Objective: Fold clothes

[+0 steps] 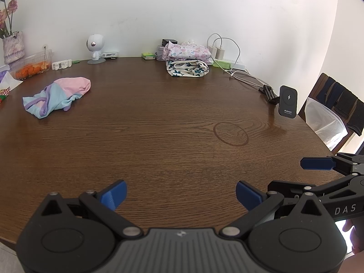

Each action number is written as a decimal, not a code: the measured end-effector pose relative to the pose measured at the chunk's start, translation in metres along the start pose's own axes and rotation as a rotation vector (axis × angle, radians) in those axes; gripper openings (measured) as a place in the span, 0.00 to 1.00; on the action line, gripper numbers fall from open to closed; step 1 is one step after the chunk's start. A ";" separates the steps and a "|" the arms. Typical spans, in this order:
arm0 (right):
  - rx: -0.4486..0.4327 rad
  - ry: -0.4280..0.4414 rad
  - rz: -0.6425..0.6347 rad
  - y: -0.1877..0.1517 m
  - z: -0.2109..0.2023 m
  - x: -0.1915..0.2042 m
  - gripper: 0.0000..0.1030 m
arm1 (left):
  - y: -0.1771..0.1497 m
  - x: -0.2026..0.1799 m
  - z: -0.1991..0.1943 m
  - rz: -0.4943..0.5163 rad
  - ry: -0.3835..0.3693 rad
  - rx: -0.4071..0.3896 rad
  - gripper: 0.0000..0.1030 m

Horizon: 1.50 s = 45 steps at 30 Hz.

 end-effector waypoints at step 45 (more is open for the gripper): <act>0.000 0.057 -0.089 0.023 0.020 0.025 1.00 | 0.009 0.027 0.006 -0.045 0.022 -0.019 0.98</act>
Point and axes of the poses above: each gripper's, at about its wrist camera, not at the fingertips, and z roughly the way its jaws point, x to its left, y to its top, the point moved 4 cm from there along z, roughly the way its jaws point, and after that the axes turned 14 degrees about x, right-handed, at the moved point
